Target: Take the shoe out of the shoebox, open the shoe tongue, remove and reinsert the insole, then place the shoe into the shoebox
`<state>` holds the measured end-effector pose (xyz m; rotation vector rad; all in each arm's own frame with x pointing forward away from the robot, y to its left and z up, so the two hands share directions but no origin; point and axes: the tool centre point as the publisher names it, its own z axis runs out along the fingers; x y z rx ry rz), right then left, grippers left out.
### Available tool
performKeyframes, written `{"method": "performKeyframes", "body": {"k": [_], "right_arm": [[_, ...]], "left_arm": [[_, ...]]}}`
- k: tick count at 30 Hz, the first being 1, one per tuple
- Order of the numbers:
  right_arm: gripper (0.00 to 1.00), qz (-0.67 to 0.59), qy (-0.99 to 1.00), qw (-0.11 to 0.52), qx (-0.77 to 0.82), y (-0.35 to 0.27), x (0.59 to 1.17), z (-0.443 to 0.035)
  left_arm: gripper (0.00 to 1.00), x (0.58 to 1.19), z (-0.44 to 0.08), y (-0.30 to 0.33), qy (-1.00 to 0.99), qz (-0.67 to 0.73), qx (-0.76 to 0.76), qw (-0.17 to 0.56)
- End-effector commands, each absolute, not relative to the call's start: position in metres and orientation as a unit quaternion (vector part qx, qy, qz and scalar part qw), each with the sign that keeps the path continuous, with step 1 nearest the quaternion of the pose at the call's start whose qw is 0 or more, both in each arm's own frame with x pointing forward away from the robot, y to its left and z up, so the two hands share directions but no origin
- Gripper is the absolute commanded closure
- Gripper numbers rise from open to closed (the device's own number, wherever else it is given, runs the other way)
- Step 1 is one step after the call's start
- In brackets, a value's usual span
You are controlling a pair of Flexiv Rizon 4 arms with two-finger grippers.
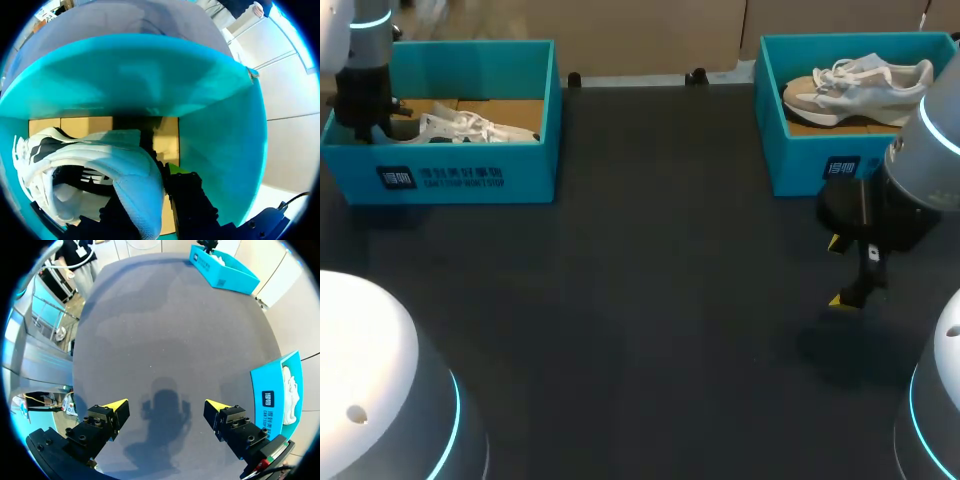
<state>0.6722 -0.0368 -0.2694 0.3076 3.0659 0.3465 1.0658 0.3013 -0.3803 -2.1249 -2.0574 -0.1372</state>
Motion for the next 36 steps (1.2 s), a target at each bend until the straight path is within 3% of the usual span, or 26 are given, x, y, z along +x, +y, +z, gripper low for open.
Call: {"method": "performKeyframes", "body": {"k": [1,3,6,10,11,18,23,24,27,36], "right_arm": [[0.00,0.112,0.989,0.021,0.099,-0.037,0.671,-0.270],[0.00,0.112,0.989,0.021,0.099,-0.037,0.671,-0.270],[0.00,0.112,0.989,0.021,0.099,-0.037,0.671,-0.270],[0.00,0.112,0.989,0.021,0.099,-0.037,0.671,-0.270],[0.00,0.112,0.989,0.021,0.099,-0.037,0.671,-0.270],[0.00,0.112,0.989,0.021,0.099,-0.037,0.671,-0.270],[0.00,0.112,0.989,0.021,0.099,-0.037,0.671,-0.270],[0.00,0.112,0.989,0.021,0.099,-0.037,0.671,-0.270],[0.00,0.112,0.989,0.021,0.099,-0.037,0.671,-0.270],[0.00,0.112,0.989,0.021,0.099,-0.037,0.671,-0.270]], "left_arm": [[1.00,1.063,-0.383,0.303,-0.690,-0.049,-0.718,0.080],[1.00,1.063,-0.383,0.303,-0.689,-0.049,-0.719,0.078],[0.64,1.064,-0.383,0.302,-0.689,-0.048,-0.720,0.076],[0.51,1.066,-0.381,0.300,-0.688,-0.046,-0.721,0.072],[0.43,1.066,-0.380,0.299,-0.688,-0.045,-0.721,0.071],[0.44,1.067,-0.365,0.292,-0.687,-0.037,-0.724,0.056],[0.34,1.065,-0.343,0.287,-0.686,-0.034,-0.726,0.043],[0.31,1.065,-0.339,0.286,-0.686,-0.033,-0.725,0.042],[0.00,1.063,-0.325,0.286,-0.686,-0.035,-0.726,0.037],[0.00,1.047,-0.272,0.288,-0.685,-0.032,-0.728,0.022]]}}
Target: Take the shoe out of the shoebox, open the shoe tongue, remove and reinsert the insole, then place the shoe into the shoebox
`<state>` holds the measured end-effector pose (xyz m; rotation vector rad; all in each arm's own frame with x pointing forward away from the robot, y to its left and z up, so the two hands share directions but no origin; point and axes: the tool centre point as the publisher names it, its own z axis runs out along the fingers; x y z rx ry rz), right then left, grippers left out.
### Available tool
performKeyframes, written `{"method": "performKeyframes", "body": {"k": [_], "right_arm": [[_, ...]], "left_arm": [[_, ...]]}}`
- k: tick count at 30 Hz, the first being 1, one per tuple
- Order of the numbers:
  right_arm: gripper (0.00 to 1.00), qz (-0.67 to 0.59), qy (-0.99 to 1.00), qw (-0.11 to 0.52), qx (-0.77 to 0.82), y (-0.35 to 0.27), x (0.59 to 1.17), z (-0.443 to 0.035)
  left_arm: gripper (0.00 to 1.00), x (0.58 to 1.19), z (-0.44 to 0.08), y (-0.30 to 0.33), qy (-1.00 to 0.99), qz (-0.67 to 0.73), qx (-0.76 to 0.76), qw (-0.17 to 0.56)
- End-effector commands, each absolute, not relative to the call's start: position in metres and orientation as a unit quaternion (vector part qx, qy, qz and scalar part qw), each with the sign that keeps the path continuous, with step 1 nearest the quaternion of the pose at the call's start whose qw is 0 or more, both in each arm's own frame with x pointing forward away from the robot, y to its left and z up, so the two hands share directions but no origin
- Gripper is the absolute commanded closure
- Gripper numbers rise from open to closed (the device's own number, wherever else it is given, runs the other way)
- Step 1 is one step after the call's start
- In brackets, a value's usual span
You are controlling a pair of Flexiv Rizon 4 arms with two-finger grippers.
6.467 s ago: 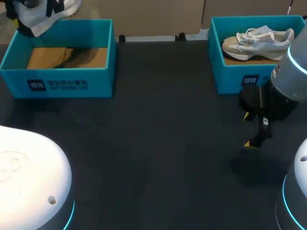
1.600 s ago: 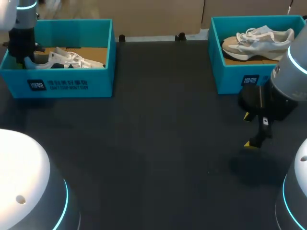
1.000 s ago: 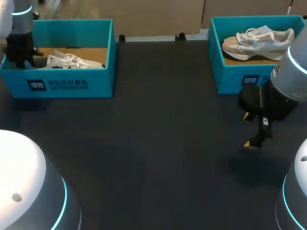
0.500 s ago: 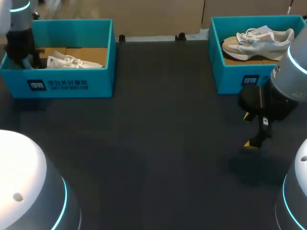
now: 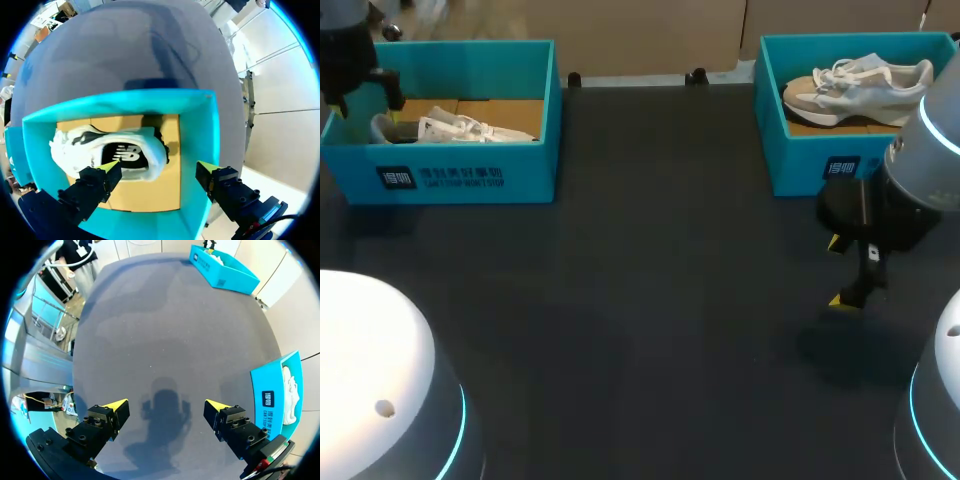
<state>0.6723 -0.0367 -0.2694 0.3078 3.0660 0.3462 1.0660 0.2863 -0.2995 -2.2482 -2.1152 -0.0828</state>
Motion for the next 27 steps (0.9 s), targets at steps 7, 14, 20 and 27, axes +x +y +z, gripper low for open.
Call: {"method": "performKeyframes", "body": {"k": [7,14,20,27], "right_arm": [[0.00,0.112,0.989,0.021,0.099,-0.037,0.671,-0.270],[0.00,0.112,0.989,0.021,0.099,-0.037,0.671,-0.270],[0.00,0.112,0.989,0.021,0.099,-0.037,0.671,-0.270],[0.00,0.112,0.989,0.021,0.099,-0.037,0.671,-0.270]], "left_arm": [[0.00,1.014,-0.237,0.289,-0.683,-0.024,-0.729,0.030],[0.00,0.973,-0.220,0.289,-0.672,-0.031,-0.739,0.046],[0.00,0.940,-0.216,0.286,-0.662,-0.035,-0.748,0.043],[0.00,0.921,-0.208,0.282,-0.650,-0.014,-0.758,0.046]]}}
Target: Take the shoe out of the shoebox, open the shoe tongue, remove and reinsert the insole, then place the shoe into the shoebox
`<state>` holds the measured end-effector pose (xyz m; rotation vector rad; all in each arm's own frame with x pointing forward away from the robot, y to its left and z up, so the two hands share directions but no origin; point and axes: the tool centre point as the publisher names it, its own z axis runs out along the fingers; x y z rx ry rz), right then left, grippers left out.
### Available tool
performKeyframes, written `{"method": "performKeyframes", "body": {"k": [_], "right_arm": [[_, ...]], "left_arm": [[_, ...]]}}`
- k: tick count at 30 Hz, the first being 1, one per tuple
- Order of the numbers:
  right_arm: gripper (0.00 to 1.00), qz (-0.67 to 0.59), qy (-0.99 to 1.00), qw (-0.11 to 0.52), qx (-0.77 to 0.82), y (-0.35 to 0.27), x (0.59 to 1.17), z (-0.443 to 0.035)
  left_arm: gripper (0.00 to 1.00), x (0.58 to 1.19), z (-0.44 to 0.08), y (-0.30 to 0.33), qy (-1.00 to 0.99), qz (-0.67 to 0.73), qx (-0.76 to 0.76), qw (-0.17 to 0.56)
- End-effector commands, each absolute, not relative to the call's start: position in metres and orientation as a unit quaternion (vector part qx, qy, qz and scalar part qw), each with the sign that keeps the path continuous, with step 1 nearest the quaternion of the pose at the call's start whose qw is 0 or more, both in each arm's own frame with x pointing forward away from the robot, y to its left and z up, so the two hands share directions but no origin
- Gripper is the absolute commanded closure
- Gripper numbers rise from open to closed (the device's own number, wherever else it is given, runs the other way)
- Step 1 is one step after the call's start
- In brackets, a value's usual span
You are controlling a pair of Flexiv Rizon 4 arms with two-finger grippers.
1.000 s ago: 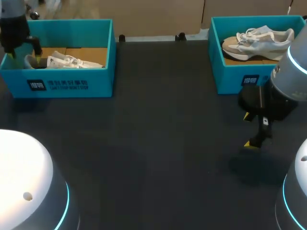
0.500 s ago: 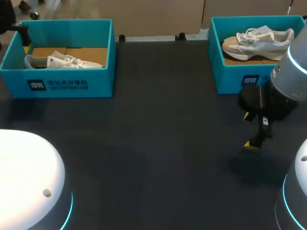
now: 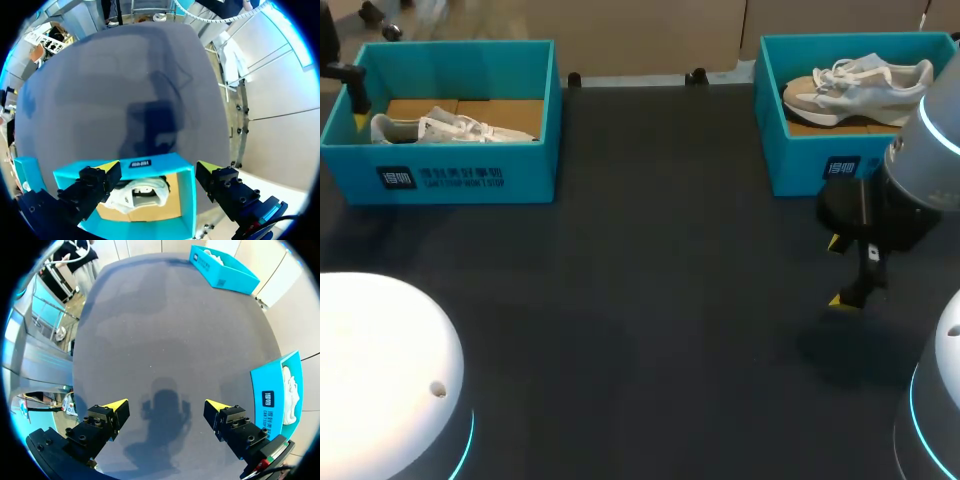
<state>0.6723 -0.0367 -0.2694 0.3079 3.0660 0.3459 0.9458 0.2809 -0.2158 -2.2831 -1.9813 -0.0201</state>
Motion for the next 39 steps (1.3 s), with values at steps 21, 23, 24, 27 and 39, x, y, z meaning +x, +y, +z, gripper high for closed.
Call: {"method": "performKeyframes", "body": {"k": [21,23,24,27,39], "right_arm": [[0.00,0.021,0.941,-0.001,0.338,-0.106,0.772,-0.212],[0.00,0.024,0.939,0.013,0.344,-0.110,0.777,-0.209],[0.00,0.024,0.939,0.013,0.344,-0.110,0.777,-0.209],[0.00,0.024,0.939,0.013,0.344,-0.110,0.777,-0.209],[0.00,0.028,0.899,0.005,0.437,-0.133,0.814,-0.214]], "left_arm": [[0.00,0.920,-0.206,0.282,-0.651,-0.014,-0.757,0.047],[0.00,0.920,-0.206,0.282,-0.651,-0.014,-0.757,0.047],[0.00,0.920,-0.206,0.282,-0.651,-0.014,-0.757,0.047],[0.00,0.920,-0.206,0.282,-0.651,-0.014,-0.757,0.047],[0.00,0.920,-0.206,0.282,-0.651,-0.014,-0.757,0.047]]}}
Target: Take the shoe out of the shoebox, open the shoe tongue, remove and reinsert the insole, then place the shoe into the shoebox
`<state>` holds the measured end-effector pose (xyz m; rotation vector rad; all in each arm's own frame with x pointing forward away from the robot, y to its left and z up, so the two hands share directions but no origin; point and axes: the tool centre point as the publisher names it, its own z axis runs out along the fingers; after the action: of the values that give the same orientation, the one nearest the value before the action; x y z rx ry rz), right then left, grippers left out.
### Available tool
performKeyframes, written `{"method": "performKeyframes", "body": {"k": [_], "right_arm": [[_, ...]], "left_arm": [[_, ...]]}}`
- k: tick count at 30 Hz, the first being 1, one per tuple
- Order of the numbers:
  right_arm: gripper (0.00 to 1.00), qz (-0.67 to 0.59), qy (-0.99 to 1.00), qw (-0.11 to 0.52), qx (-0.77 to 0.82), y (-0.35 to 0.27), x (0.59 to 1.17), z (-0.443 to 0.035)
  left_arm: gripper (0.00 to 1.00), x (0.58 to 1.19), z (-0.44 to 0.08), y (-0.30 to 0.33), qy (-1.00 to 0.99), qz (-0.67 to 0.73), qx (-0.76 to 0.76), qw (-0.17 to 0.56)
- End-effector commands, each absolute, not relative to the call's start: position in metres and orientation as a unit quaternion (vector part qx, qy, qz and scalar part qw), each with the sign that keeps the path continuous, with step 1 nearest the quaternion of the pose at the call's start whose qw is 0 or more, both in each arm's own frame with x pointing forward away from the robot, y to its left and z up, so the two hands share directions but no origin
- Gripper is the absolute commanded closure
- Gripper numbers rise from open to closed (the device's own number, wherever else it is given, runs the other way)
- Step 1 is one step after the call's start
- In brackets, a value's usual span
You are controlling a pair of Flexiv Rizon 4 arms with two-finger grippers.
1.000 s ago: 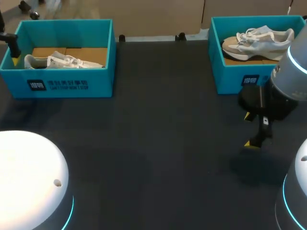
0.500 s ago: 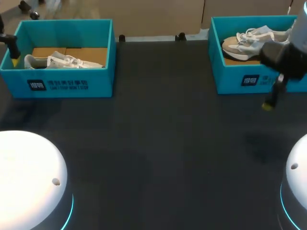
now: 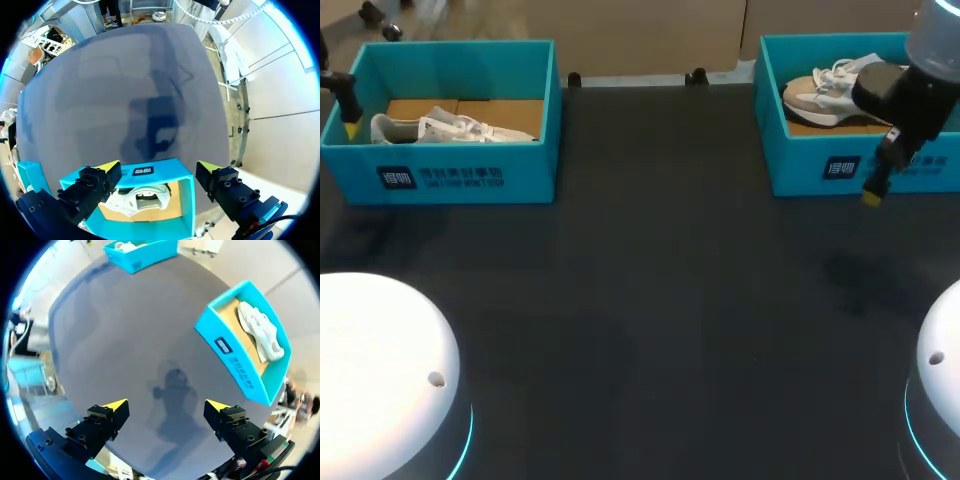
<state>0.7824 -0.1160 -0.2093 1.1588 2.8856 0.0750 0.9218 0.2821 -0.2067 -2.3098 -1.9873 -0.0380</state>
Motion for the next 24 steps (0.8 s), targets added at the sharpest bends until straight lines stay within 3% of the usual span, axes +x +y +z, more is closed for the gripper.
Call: {"method": "performKeyframes", "body": {"k": [1,13,24], "right_arm": [[0.00,0.031,0.884,-0.004,0.467,-0.141,0.826,-0.212],[0.00,0.016,0.763,-0.020,0.646,-0.196,0.953,-0.192],[0.00,0.016,0.763,-0.020,0.646,-0.196,0.953,-0.192]], "left_arm": [[0.00,0.920,-0.206,0.282,-0.651,-0.014,-0.757,0.047],[0.00,0.920,-0.206,0.282,-0.651,-0.014,-0.757,0.047],[0.00,0.920,-0.206,0.282,-0.651,-0.014,-0.757,0.047]]}}
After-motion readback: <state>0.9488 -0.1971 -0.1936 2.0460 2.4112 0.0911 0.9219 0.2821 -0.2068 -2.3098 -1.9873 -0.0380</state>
